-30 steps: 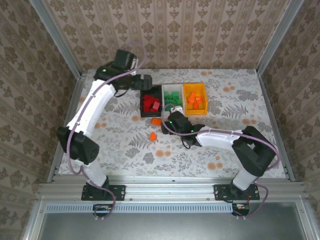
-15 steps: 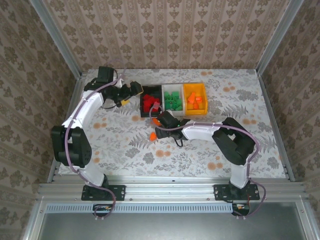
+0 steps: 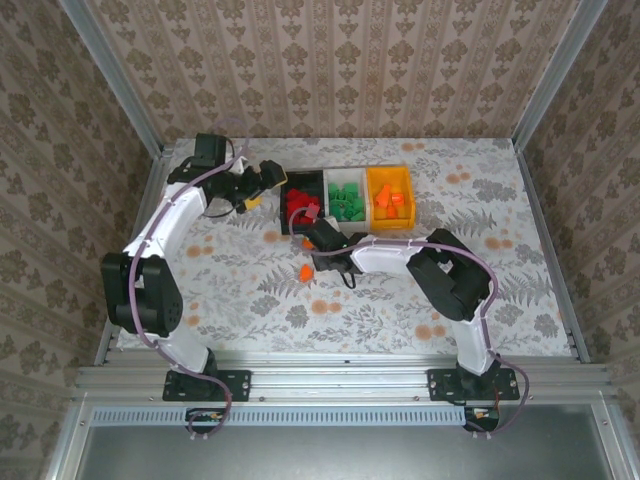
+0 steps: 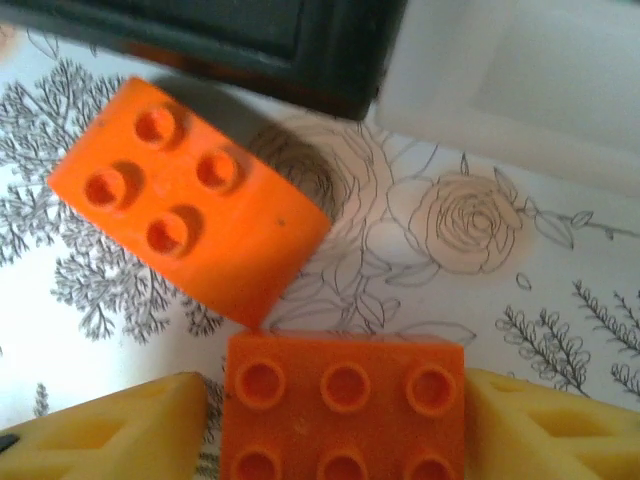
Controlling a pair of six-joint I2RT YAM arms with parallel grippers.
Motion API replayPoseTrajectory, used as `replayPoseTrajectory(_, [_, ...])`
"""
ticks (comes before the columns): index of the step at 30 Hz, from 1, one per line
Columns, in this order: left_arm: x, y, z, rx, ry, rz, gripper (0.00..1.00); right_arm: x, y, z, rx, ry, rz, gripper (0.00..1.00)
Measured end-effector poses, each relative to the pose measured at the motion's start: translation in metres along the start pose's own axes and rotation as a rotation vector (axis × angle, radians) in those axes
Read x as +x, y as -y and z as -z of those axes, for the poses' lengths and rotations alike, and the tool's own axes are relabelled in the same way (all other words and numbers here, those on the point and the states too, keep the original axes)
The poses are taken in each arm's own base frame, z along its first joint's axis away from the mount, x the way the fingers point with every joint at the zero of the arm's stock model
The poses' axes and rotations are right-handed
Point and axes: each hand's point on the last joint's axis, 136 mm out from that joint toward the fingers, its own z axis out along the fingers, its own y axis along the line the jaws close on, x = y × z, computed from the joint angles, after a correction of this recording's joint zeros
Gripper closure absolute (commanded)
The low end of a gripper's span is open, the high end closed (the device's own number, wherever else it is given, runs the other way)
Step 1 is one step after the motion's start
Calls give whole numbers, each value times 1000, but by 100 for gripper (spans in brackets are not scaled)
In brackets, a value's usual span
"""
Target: Sort the legos into containers by color
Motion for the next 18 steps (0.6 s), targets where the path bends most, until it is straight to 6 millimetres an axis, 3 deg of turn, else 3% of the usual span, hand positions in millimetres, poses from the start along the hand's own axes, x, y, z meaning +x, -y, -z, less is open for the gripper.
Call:
replayPoseTrajectory(5, [1, -1, -1, -1, -2, 7, 1, 2, 7, 8, 13, 7, 0, 61])
replayPoseTrajectory(9, [1, 4, -2, 33, -7, 17, 0, 2, 21, 37, 20, 42, -9, 61])
replayPoseTrajectory(12, [5, 12, -5, 93, -27, 34, 0, -20, 33, 67, 20, 110, -28, 61])
replayPoseTrajectory(14, [9, 18, -8, 140, -47, 47, 0, -44, 52, 83, 32, 166, -67, 60])
replayPoseTrajectory(18, [22, 33, -21, 203, -104, 51, 0, -95, 119, 87, 122, 228, -197, 61])
